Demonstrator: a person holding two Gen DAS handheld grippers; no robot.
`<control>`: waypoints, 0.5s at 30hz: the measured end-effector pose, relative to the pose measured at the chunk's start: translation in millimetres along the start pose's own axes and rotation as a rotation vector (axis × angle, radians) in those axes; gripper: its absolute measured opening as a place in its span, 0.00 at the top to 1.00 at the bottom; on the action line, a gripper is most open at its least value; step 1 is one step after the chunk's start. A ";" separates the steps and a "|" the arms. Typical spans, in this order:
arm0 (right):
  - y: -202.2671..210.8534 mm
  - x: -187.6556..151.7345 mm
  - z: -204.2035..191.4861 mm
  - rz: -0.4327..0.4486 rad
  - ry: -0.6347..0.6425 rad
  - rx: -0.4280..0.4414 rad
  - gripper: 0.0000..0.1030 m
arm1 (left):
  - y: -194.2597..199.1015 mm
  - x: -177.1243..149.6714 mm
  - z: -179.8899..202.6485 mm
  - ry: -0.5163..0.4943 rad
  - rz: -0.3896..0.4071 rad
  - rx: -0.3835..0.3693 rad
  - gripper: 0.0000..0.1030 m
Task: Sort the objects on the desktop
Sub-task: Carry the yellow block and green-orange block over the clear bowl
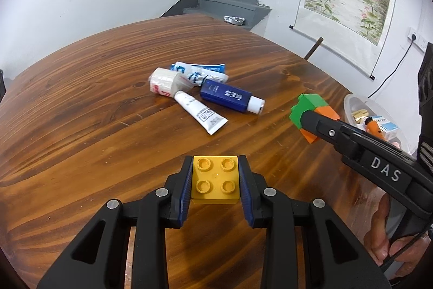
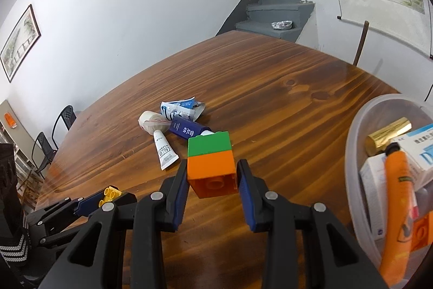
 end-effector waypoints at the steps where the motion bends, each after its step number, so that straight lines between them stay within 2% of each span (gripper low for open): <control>1: 4.2 -0.3 0.9 0.006 0.003 -0.008 0.63 | 0.4 -0.7 2.2 -0.004 0.001 -0.002 0.67; 15: 63.2 -13.2 37.1 0.080 -0.027 -0.117 0.63 | 13.4 -11.6 39.2 -0.069 0.014 -0.061 0.67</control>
Point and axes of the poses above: each gripper's, at about its wrist camera, not at the fingertips, and y roughly against the way its jaws point, z to its right, x to its top, the point moved 3 cm from there along -y, roughly the way its jaws point, and after that the axes turned 15 degrees about y, right-handed, at the moved point
